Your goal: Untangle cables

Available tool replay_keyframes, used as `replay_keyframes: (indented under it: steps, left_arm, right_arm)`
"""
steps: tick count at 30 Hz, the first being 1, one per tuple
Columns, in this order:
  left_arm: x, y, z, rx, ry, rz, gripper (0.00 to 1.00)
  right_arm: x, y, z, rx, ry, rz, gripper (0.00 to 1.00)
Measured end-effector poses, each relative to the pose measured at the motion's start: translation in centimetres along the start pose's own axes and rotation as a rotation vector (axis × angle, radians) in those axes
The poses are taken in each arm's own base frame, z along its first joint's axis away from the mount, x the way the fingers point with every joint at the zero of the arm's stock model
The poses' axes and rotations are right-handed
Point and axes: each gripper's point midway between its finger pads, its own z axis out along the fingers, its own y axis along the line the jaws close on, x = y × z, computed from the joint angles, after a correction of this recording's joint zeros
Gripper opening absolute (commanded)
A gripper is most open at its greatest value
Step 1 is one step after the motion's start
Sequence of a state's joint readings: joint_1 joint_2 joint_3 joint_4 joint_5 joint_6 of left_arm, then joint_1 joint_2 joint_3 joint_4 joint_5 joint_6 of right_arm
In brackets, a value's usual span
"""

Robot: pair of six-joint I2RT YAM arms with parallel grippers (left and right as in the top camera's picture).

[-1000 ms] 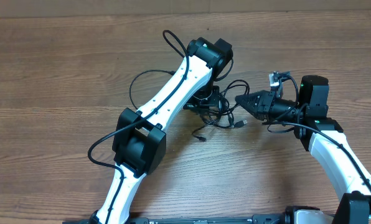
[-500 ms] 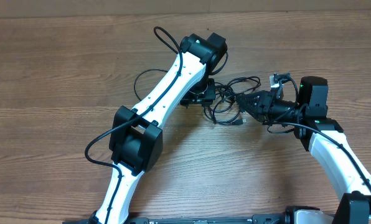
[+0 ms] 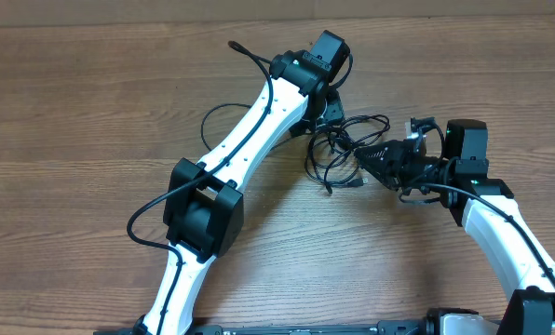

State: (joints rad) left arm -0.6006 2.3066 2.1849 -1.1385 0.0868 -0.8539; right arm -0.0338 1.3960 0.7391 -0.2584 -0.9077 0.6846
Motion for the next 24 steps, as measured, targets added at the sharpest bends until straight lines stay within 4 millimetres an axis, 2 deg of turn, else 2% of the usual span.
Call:
replay_keyframes:
  steps: [3, 7, 9, 11, 12, 19, 24]
  left_arm:
    - [0.1, 0.0, 0.5, -0.003, 0.008, -0.051, 0.56]
    - [0.5, 0.6, 2.3, -0.027, 0.039, -0.102, 0.44]
    - [1.0, 0.8, 3.8, -0.039, 0.072, -0.124, 0.31]
    - [1.3, 1.0, 4.5, -0.045, 0.087, -0.129, 0.11]
    - [1.3, 1.0, 4.6, -0.046, 0.091, -0.138, 0.04]
    - [1.5, 1.2, 4.7, -0.043, 0.108, -0.124, 0.04]
    - [1.8, 3.0, 4.0, -0.084, 0.165, -0.112, 0.04]
  right_arm:
    - [0.0, -0.2, 0.0, 0.009, -0.003, 0.004, 0.31]
    - [0.1, -0.8, 0.0, 0.037, -0.008, 0.024, 0.31]
    - [0.0, -1.0, 0.0, 0.048, -0.012, 0.030, 0.32]
    - [0.0, -1.1, 0.0, 0.053, -0.014, 0.031, 0.32]
    - [0.0, -1.1, 0.0, 0.054, -0.015, 0.032, 0.32]
    - [0.1, -1.4, 0.0, 0.066, -0.013, 0.042, 0.36]
    - [0.0, -1.6, -0.1, 0.076, -0.019, 0.043, 0.38]
